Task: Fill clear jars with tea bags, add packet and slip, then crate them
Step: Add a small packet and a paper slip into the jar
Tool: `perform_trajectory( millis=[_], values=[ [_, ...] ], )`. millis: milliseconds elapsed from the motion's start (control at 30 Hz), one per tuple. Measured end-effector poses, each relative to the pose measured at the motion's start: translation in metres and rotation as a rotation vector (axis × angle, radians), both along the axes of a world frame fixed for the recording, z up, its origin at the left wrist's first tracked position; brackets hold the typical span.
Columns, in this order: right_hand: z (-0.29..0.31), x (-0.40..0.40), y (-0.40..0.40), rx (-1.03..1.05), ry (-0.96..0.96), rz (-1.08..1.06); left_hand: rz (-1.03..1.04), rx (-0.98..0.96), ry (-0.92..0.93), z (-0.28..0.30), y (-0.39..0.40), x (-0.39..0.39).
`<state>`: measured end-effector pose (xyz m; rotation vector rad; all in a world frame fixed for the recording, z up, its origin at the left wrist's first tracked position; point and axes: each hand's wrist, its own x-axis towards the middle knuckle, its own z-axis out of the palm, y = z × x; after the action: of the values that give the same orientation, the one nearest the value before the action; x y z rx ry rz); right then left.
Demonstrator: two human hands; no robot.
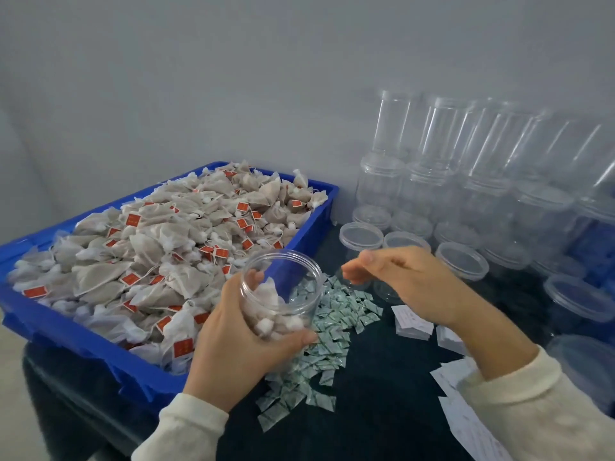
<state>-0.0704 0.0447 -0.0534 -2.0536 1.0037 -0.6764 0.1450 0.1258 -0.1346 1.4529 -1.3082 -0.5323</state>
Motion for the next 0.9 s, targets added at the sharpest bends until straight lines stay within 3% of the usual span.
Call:
perform_trajectory(
  millis=[300,500,667,900],
  values=[
    [-0.076,-0.066,-0.008,-0.025,0.204,-0.392,-0.056,-0.063,0.118,-0.022,0.004,-0.037],
    [-0.132,-0.031,-0.030,-0.098,0.433,-0.298,-0.197,0.002,0.305,-0.047,0.018,-0.079],
    [-0.145,-0.002,-0.051,-0.202,0.456,-0.145,-0.235,0.031,0.333,-0.063,0.027,-0.093],
    [-0.144,0.018,-0.071,-0.272,0.704,-0.051,-0.233,0.017,0.311,-0.058,0.034,-0.090]
  ],
)
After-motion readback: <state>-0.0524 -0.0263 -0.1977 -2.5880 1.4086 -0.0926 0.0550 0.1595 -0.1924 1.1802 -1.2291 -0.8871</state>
